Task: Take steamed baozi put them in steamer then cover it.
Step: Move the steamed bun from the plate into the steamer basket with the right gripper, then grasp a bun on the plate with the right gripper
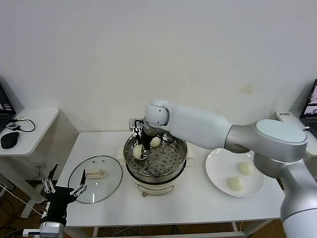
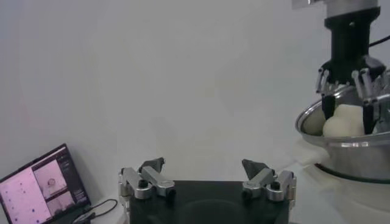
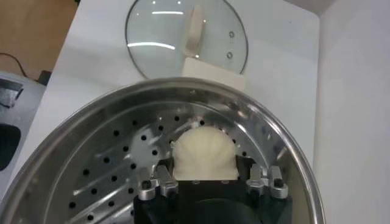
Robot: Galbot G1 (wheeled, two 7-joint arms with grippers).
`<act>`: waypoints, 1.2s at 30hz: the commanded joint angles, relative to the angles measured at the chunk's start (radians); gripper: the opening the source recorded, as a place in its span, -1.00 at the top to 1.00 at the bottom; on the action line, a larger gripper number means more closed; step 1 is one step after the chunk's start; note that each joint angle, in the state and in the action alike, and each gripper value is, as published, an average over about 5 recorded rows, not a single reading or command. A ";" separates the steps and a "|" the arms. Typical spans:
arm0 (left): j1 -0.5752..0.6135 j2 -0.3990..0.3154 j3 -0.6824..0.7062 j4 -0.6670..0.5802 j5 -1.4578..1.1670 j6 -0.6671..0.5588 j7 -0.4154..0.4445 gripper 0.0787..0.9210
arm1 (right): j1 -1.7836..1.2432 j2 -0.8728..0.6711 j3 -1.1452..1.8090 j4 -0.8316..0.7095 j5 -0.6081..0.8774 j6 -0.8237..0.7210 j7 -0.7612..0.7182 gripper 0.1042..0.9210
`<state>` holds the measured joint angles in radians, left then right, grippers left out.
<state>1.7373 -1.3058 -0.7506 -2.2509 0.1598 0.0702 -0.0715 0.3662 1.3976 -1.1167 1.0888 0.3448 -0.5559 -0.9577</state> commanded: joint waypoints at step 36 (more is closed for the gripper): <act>0.007 0.008 0.057 -0.010 0.016 0.001 0.001 -0.77 | 0.004 -0.953 0.105 0.502 -0.344 0.302 -0.276 -0.76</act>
<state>1.7393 -1.2951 -0.7098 -2.2630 0.1727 0.0710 -0.0698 0.4907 0.7154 -1.0761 1.4842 0.1430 -0.3198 -1.2030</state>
